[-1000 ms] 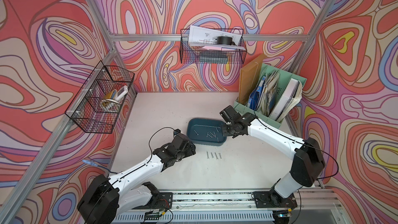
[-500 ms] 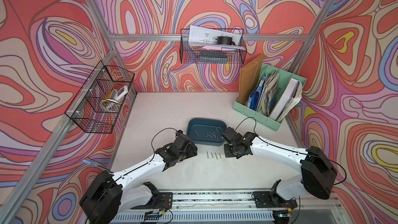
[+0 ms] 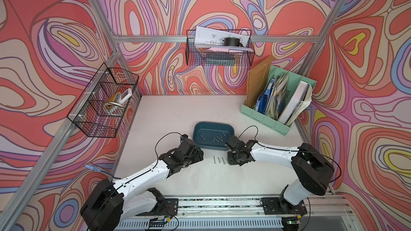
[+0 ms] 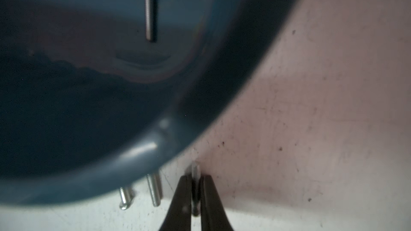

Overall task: Take out the screws from the storage box
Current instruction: Place the screw at the center of the board.

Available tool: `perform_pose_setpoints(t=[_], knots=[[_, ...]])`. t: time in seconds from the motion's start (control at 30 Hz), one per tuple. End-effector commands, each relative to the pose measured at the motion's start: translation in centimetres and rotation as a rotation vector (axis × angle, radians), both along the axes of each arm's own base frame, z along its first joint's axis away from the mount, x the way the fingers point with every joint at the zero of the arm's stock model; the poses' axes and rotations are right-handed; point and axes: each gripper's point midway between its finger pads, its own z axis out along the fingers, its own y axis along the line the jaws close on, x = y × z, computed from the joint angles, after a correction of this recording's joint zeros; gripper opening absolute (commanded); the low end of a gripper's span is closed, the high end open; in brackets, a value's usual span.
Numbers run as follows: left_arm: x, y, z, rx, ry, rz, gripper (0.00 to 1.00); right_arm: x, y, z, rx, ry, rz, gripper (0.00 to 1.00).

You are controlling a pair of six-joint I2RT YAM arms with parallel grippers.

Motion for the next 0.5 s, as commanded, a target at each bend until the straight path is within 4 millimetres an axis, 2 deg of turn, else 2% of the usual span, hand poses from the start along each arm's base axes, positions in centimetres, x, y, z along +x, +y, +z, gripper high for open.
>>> perform_pose_setpoints(t=[0.0,0.1,0.2,0.33,0.47], knots=[[-0.3,0.4,-0.3,0.015,0.004,0.009,0.71,-0.3,0.0,-0.6,-0.011,0.007,0.008,0.17],[-0.3,0.4,-0.2,0.014,0.001,0.009,0.71,-0.2,0.1,0.2,-0.006,-0.004,0.010,0.21],[-0.2,0.5,0.0,0.018,-0.006,0.010,0.72,0.1,0.3,2.2,0.005,-0.035,0.015,0.23],[-0.1,0.5,0.3,0.022,-0.015,0.009,0.72,1.0,0.4,6.8,0.013,-0.109,0.036,0.23],[0.1,0.5,0.6,0.026,-0.024,0.005,0.72,3.0,0.8,12.0,0.014,-0.238,0.071,0.23]])
